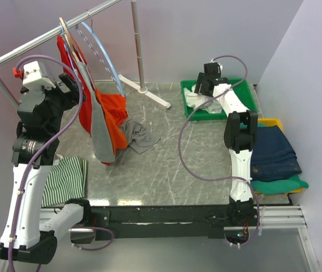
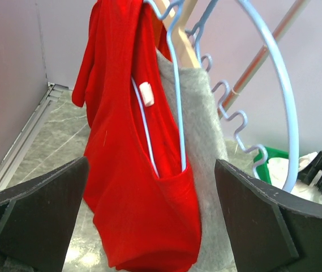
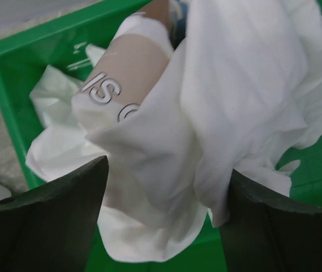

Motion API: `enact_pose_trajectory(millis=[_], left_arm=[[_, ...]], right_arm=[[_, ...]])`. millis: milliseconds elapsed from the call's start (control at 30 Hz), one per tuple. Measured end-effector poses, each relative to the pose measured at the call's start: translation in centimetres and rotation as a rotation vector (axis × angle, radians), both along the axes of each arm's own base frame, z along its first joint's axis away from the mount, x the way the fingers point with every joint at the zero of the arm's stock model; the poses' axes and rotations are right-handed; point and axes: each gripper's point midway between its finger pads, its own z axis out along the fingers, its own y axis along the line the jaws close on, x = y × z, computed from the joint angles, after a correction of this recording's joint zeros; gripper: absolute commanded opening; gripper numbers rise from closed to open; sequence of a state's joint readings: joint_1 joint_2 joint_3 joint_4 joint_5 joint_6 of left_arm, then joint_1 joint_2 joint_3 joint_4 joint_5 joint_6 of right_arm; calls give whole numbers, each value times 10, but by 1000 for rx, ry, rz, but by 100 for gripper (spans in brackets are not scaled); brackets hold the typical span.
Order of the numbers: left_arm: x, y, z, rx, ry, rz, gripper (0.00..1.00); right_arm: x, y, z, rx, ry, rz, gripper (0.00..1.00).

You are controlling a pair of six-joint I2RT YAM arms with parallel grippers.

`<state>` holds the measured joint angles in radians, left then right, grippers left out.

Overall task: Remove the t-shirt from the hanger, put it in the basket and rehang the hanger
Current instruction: Place the T-shirt in the bin.

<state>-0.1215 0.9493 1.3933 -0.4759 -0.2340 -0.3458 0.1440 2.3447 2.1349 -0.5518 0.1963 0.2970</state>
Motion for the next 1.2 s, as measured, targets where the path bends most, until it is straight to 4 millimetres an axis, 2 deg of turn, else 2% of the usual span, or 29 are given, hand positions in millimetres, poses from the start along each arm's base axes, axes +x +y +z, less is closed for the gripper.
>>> enact_pose_trajectory(millis=[33,133,200,267,333,467,533,633,700,800,933,1000,1033,1067,1133,1167,1200], left_arm=[[1,0,1,0,0,0,97],[5,0,9,-3,-12,2,97],[7,0,12,-10,-18,9,99],[9,2,11,-13,-16,23,96],[13,5,11,-16,-13,43,92],[24,10,5,-16,3,79,83],[31,10,0,-18,15,83,82],[41,9,-5,-26,27,83,79],[46,8,-9,-29,36,84,76],[55,7,-13,-32,44,84,75],[66,6,-23,-28,71,86,74],[72,5,-28,-26,85,87,68],[74,5,-31,-25,93,88,63],[77,5,-34,-23,101,90,51],[80,5,-37,-21,107,94,35],[80,6,-37,-23,108,97,21],[81,6,-36,-25,106,101,15]], right_arm=[[-3,5,-1,1,0,12,89],[-20,17,4,8,10,42,93],[-28,24,22,10,-10,61,100],[-32,36,48,13,-56,83,100],[-37,45,86,18,-126,105,100],[-67,66,167,47,-279,166,100],[-84,76,197,72,-342,209,100],[-112,91,228,118,-410,290,100],[-126,96,239,139,-437,327,100],[-139,102,241,159,-446,371,100],[-148,106,228,171,-424,400,100],[-151,107,221,172,-411,406,100],[-153,106,217,171,-403,409,100],[-155,106,214,170,-398,410,100],[-158,105,210,170,-392,410,100],[-160,105,209,169,-391,411,100],[-161,104,209,169,-391,411,100]])
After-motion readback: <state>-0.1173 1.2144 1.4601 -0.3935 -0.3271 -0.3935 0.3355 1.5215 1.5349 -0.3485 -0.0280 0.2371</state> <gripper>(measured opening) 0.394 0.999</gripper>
